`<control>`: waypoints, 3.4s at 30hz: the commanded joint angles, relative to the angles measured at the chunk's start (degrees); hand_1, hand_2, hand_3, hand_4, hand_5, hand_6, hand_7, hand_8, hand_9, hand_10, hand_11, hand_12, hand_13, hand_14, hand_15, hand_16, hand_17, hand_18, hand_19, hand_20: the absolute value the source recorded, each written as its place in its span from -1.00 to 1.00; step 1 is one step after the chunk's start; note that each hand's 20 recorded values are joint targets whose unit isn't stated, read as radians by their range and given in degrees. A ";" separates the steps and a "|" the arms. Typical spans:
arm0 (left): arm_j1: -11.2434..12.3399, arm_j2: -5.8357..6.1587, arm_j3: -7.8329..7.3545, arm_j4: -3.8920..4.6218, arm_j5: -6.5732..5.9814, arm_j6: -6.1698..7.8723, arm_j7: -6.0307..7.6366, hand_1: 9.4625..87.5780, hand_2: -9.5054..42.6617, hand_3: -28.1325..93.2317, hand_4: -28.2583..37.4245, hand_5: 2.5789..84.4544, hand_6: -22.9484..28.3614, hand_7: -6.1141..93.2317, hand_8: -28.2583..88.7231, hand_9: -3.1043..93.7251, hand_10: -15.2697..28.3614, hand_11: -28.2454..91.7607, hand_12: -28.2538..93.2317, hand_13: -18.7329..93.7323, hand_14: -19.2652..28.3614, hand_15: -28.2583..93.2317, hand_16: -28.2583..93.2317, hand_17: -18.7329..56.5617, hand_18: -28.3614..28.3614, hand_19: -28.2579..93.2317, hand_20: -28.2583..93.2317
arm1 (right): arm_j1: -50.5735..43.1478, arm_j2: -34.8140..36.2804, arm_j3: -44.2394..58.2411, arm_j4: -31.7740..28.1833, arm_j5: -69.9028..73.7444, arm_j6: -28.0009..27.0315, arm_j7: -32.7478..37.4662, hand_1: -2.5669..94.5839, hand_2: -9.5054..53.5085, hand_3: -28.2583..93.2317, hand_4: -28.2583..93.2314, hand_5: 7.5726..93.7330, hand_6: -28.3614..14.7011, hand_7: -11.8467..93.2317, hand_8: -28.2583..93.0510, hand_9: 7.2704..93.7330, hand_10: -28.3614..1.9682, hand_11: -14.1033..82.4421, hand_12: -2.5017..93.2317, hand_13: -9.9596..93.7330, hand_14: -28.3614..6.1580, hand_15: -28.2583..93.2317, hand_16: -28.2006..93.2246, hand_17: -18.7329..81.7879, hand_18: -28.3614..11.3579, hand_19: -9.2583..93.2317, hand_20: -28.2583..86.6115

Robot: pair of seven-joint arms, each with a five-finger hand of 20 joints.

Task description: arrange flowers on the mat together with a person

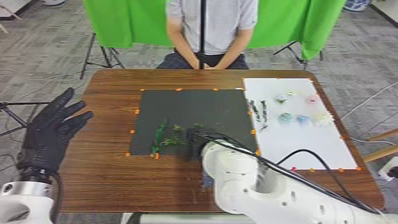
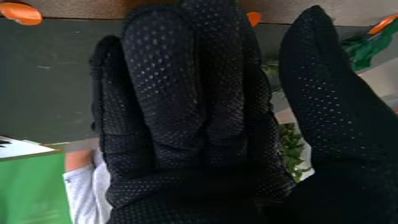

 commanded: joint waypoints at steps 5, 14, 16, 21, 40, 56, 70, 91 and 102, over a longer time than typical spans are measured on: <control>2.43 0.33 -0.26 -0.10 -1.31 1.32 1.71 -0.68 -0.36 0.74 -0.82 -0.33 0.07 -0.64 -0.67 -0.34 0.37 -0.21 -0.34 -0.29 0.68 0.16 -0.62 -0.75 0.68 0.08 -0.31 | -4.77 2.63 5.51 -4.14 -5.89 1.56 -0.84 -0.04 -1.00 0.52 -0.91 0.55 0.04 -0.51 -0.72 0.85 -0.11 -0.17 -0.54 0.80 0.15 0.35 -0.22 0.38 -0.60 1.00 -0.53; 2.02 0.38 -0.09 0.08 -1.37 1.02 1.68 -0.68 -0.36 0.74 -0.82 -0.33 0.07 -0.64 -0.67 -0.34 0.38 -0.20 -0.34 -0.29 0.67 0.16 -0.62 -0.75 0.67 0.08 -0.31 | -2.39 4.57 3.63 -2.69 -3.83 5.07 1.47 -0.07 -1.00 0.50 -0.89 0.36 -0.03 -0.55 -0.71 0.85 -0.14 -0.18 -0.55 0.81 0.17 0.36 -0.23 0.40 -0.62 1.00 -0.52; 1.89 -0.04 -0.10 0.12 -1.12 0.85 1.33 -0.68 -0.36 0.74 -0.82 -0.33 0.07 -0.64 -0.67 -0.34 0.37 -0.21 -0.34 -0.29 0.67 0.16 -0.62 -0.75 0.67 0.08 -0.30 | -2.89 4.91 3.99 -2.79 -3.44 5.80 1.16 -0.07 -1.00 0.50 -0.89 0.36 -0.03 -0.55 -0.70 0.85 -0.14 -0.18 -0.55 0.81 0.17 0.36 -0.23 0.40 -0.63 1.00 -0.52; 2.07 0.09 -0.21 0.14 -1.44 0.90 1.65 -0.68 -0.36 0.74 -0.83 -0.33 0.07 -0.64 -0.67 -0.33 0.37 -0.20 -0.34 -0.29 0.67 0.16 -0.62 -0.75 0.68 0.08 -0.30 | -0.74 5.33 1.75 -1.58 -3.67 8.88 1.42 -0.08 -1.00 0.50 -0.88 0.37 -0.02 -0.54 -0.70 0.84 -0.14 -0.18 -0.55 0.81 0.18 0.35 -0.23 0.40 -0.62 1.00 -0.53; 2.61 0.41 -0.21 0.00 -1.88 1.30 1.91 -0.68 -0.36 0.73 -0.82 -0.33 0.07 -0.64 -0.67 -0.34 0.37 -0.20 -0.34 -0.29 0.67 0.16 -0.62 -0.75 0.68 0.08 -0.30 | 4.33 6.14 -0.56 0.42 -2.41 10.43 4.85 -0.09 -1.00 0.50 -0.88 0.28 -0.17 -0.59 -0.69 0.73 -0.29 -0.20 -0.58 0.76 0.13 0.37 -0.25 0.37 -0.64 1.00 -0.58; 0.60 0.83 1.31 0.52 -1.65 1.19 2.14 -0.68 -0.36 0.73 -0.81 -0.33 0.07 -0.64 -0.67 -0.34 0.37 -0.20 -0.34 -0.29 0.67 0.15 -0.62 -0.75 0.68 0.08 -0.30 | 11.43 1.90 -5.01 7.06 3.52 10.60 2.84 -0.11 -1.00 0.50 -0.87 0.17 -0.05 -0.59 -0.69 0.70 -0.33 -0.18 -0.56 0.75 0.10 0.38 -0.25 0.35 -0.67 1.00 -0.58; 2.16 0.47 0.29 0.17 -2.20 1.75 2.90 -0.68 -0.35 0.73 -0.82 -0.33 0.07 -0.64 -0.67 -0.33 0.37 -0.20 -0.34 -0.29 0.67 0.16 -0.62 -0.75 0.68 0.08 -0.30 | 8.75 2.91 -5.04 4.43 5.15 6.46 2.24 -0.12 -1.00 0.50 -0.86 0.22 -0.04 -0.58 -0.69 0.68 -0.32 -0.16 -0.56 0.73 0.08 0.39 -0.25 0.33 -0.69 1.00 -0.59; 2.15 -0.70 -0.27 -0.03 -0.80 1.21 1.44 -0.68 -0.35 0.73 -0.82 -0.32 0.08 -0.64 -0.67 -0.33 0.38 -0.20 -0.34 -0.29 0.68 0.17 -0.62 -0.75 0.68 0.09 -0.30 | 3.28 4.11 -3.40 -2.26 3.91 2.62 -0.84 -0.11 -0.97 0.48 -0.85 0.31 -0.01 -0.56 -0.70 0.70 -0.32 -0.16 -0.55 0.73 0.06 0.40 -0.26 0.32 -0.71 1.00 -0.58; 4.39 0.54 -0.59 -0.28 -2.38 2.17 3.08 -0.68 -0.35 0.74 -0.82 -0.32 0.08 -0.64 -0.67 -0.33 0.37 -0.20 -0.34 -0.29 0.68 0.17 -0.62 -0.75 0.67 0.09 -0.31 | 3.00 7.45 -1.13 -5.27 1.21 8.96 -0.12 -0.13 -0.98 0.47 -0.86 0.31 -0.04 -0.57 -0.70 0.73 -0.32 -0.16 -0.56 0.76 0.09 0.39 -0.26 0.35 -0.70 1.00 -0.58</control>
